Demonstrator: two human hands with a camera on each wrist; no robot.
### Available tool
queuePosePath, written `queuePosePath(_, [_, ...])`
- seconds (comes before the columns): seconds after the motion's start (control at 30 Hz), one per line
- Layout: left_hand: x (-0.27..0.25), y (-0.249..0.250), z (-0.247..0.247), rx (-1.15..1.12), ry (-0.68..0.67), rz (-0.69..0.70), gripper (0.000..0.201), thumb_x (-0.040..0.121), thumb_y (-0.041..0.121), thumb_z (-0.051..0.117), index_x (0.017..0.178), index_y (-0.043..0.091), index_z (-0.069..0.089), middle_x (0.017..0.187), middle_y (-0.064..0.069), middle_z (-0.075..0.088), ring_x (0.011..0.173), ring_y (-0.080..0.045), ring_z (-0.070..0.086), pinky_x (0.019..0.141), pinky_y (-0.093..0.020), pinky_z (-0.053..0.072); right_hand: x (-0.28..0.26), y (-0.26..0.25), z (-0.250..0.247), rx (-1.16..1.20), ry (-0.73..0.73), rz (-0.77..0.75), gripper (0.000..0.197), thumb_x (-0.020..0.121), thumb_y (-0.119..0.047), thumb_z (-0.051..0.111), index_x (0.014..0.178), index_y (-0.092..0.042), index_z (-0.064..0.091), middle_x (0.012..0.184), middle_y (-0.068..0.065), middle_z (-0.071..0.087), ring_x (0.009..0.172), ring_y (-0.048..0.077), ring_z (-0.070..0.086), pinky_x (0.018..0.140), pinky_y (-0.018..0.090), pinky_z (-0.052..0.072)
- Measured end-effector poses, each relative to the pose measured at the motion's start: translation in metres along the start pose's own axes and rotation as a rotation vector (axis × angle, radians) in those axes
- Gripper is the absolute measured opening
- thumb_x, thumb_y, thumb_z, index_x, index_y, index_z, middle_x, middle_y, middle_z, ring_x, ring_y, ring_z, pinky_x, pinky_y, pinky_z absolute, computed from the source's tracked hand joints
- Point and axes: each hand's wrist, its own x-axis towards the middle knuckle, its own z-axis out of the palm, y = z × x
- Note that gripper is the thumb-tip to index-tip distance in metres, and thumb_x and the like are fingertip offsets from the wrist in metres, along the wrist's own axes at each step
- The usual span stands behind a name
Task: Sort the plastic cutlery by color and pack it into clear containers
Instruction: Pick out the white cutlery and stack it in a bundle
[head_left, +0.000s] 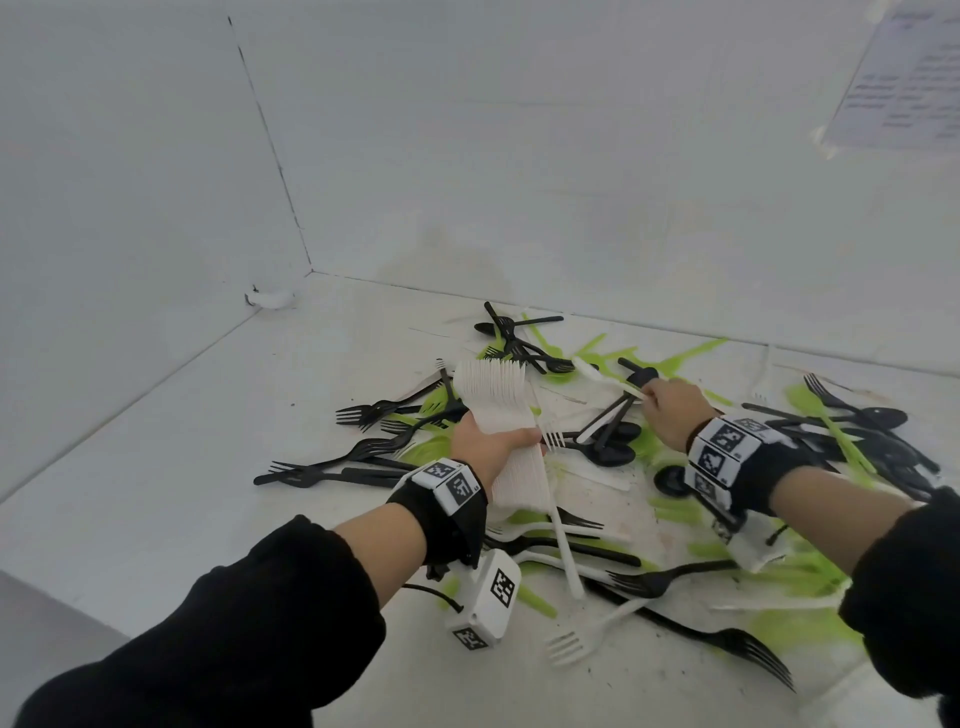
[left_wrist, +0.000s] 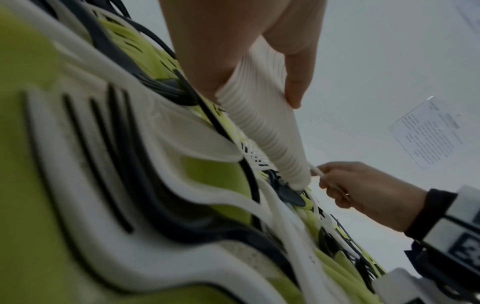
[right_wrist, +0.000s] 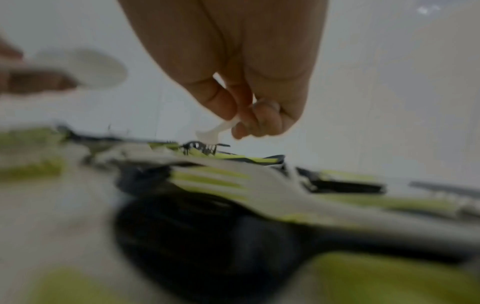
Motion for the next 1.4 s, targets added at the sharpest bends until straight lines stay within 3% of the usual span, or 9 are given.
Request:
queuePosePath(0.07, [0.002, -0.003, 0.007, -0.014, -0.009, -0.013, 0.077, 0.029, 0.026, 0.087, 0.100, 0.014, 0.060, 0.105, -0.014, 0.068, 0.096, -0.040, 0.065, 0.085, -0.056, 0.052, -0.006, -0.011, 0.000, 0.284, 0.059, 0.031, 0.029, 0.098, -0.019, 0.042, 0.115, -0.001, 0.058, 0.097, 0.009, 0.062, 0.093, 0.030, 0.057, 0.082, 0.034, 0.043])
queuePosePath(0.17, [-0.006, 0.003, 0.019, -0.044, -0.021, -0.013, 0.067, 0.039, 0.014, 0.087, 0.100, 0.007, 0.062, 0.104, -0.019, 0.068, 0.095, -0.040, 0.065, 0.084, -0.057, 0.052, -0.028, -0.039, 0.007, 0.873, -0.145, 0.131, 0.017, 0.095, -0.018, 0.050, 0.110, -0.010, 0.054, 0.078, 0.001, 0.053, 0.066, 0.019, 0.055, 0.062, 0.033, 0.054])
queuePosePath(0.37, [-0.014, 0.009, 0.031, -0.085, -0.004, -0.028, 0.038, 0.079, -0.002, 0.066, 0.116, -0.001, 0.059, 0.111, -0.019, 0.065, 0.097, -0.035, 0.063, 0.082, -0.045, 0.054, -0.050, -0.061, 0.018, 1.048, -0.253, 0.082, 0.027, 0.091, -0.012, 0.058, 0.115, -0.001, 0.057, 0.078, 0.001, 0.058, 0.066, 0.013, 0.057, 0.061, 0.027, 0.053])
queuePosePath(0.57, [-0.015, 0.008, 0.031, -0.063, -0.002, -0.043, 0.037, 0.077, -0.003, 0.069, 0.113, 0.001, 0.059, 0.114, -0.021, 0.064, 0.103, -0.039, 0.062, 0.088, -0.053, 0.051, -0.052, -0.055, 0.016, 0.874, -0.277, -0.017, 0.049, 0.086, -0.004, 0.061, 0.132, -0.010, 0.047, 0.075, 0.000, 0.050, 0.070, 0.015, 0.056, 0.070, 0.032, 0.054])
queuePosePath(0.73, [-0.015, 0.001, 0.031, -0.089, -0.009, -0.043, 0.032, 0.074, -0.004, 0.072, 0.104, 0.002, 0.063, 0.108, -0.021, 0.065, 0.091, -0.033, 0.063, 0.081, -0.048, 0.053, -0.058, -0.058, 0.011, 0.709, -0.326, -0.149, 0.030, 0.091, -0.008, 0.051, 0.121, -0.008, 0.058, 0.081, -0.004, 0.051, 0.094, 0.022, 0.055, 0.088, 0.039, 0.050])
queuePosePath(0.93, [-0.010, -0.002, 0.022, -0.001, 0.063, -0.016, 0.069, 0.040, 0.022, 0.088, 0.103, 0.006, 0.065, 0.102, -0.016, 0.070, 0.095, -0.037, 0.066, 0.084, -0.055, 0.053, -0.037, -0.055, 0.012, 0.606, -0.298, -0.048, 0.033, 0.095, -0.020, 0.042, 0.122, -0.011, 0.059, 0.103, 0.000, 0.055, 0.078, 0.013, 0.054, 0.072, 0.029, 0.047])
queuePosePath(1.17, [-0.015, 0.012, 0.010, 0.034, 0.135, -0.018, 0.058, 0.054, 0.013, 0.088, 0.106, 0.008, 0.061, 0.108, -0.012, 0.067, 0.098, -0.033, 0.064, 0.088, -0.052, 0.052, 0.017, -0.069, 0.012, 0.111, -0.281, -0.098, 0.042, 0.097, -0.010, 0.038, 0.135, -0.021, 0.048, 0.141, 0.008, 0.046, 0.119, 0.023, 0.054, 0.093, 0.027, 0.046])
queuePosePath(1.3, [-0.012, 0.012, 0.002, 0.056, 0.167, -0.008, 0.049, 0.060, 0.010, 0.085, 0.101, 0.011, 0.058, 0.110, -0.012, 0.066, 0.101, -0.033, 0.062, 0.090, -0.052, 0.050, 0.027, -0.074, 0.023, -0.101, -0.267, -0.119, 0.030, 0.096, -0.022, 0.041, 0.107, -0.004, 0.063, 0.114, 0.012, 0.062, 0.104, 0.028, 0.059, 0.084, 0.032, 0.047])
queuePosePath(1.4, [-0.010, 0.012, -0.001, 0.064, 0.182, 0.001, 0.048, 0.064, 0.009, 0.083, 0.103, 0.012, 0.056, 0.111, -0.011, 0.065, 0.103, -0.032, 0.061, 0.092, -0.052, 0.049, 0.029, -0.072, 0.025, -0.060, -0.244, -0.020, 0.037, 0.091, -0.039, 0.051, 0.076, -0.005, 0.053, 0.094, 0.011, 0.060, 0.086, 0.026, 0.058, 0.071, 0.029, 0.043])
